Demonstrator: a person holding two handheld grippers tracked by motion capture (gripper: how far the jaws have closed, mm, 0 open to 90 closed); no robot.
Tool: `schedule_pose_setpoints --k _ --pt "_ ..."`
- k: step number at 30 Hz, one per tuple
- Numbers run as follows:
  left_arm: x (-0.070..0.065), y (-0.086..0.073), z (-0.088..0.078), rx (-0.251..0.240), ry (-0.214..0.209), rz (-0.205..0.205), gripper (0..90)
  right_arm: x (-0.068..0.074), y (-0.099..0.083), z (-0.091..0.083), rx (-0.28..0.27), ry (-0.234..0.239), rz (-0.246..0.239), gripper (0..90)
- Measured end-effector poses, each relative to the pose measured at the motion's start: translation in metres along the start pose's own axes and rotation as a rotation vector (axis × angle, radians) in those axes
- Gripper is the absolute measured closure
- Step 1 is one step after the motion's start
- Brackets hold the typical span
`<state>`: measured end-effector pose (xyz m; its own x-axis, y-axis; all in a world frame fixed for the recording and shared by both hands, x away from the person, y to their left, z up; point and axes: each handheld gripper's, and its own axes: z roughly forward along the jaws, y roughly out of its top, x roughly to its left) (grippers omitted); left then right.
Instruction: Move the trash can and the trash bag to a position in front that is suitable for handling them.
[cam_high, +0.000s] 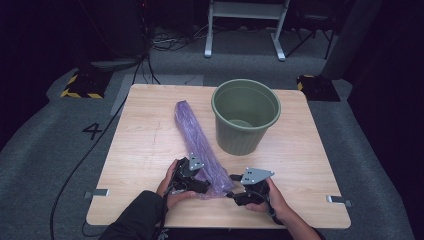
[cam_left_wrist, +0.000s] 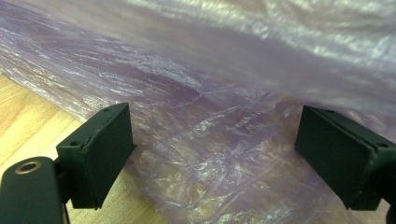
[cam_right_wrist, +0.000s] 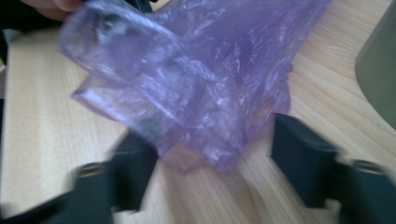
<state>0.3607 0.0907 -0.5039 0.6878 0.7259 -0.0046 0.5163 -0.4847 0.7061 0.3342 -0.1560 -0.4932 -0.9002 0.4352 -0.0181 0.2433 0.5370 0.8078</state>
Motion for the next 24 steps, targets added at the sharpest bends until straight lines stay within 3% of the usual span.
schedule_pose_setpoints --k 1,2,6,8,14,17,21,24 --pt "0.000 0.000 0.000 0.000 0.000 0.000 10.7 0.000 0.000 0.000 0.000 0.000 0.000 46.2" --pt "0.000 0.000 -0.001 0.001 0.001 0.000 10.8 0.000 -0.001 0.006 0.025 -0.005 -0.012 58.8" --pt "0.002 -0.001 -0.005 0.012 -0.016 0.019 14.9 -0.002 -0.005 0.011 0.052 -0.006 -0.024 71.6" --pt "0.005 -0.002 -0.008 0.018 -0.017 0.026 15.6 -0.007 -0.006 0.005 0.033 -0.011 -0.012 79.9" --pt "0.016 -0.005 -0.020 -0.008 -0.029 0.002 15.6 -0.020 -0.013 -0.008 0.037 -0.030 -0.001 84.1" --pt "0.026 -0.009 -0.027 -0.018 -0.016 -0.009 15.5 -0.040 -0.021 -0.028 0.050 -0.048 0.021 83.6" --pt "0.033 -0.012 -0.027 -0.001 -0.002 -0.014 15.2 -0.052 -0.029 -0.041 0.069 -0.078 0.032 81.9" --pt "0.036 -0.012 -0.026 -0.002 -0.045 -0.015 15.4 -0.066 -0.039 -0.052 0.093 -0.080 0.061 79.8"
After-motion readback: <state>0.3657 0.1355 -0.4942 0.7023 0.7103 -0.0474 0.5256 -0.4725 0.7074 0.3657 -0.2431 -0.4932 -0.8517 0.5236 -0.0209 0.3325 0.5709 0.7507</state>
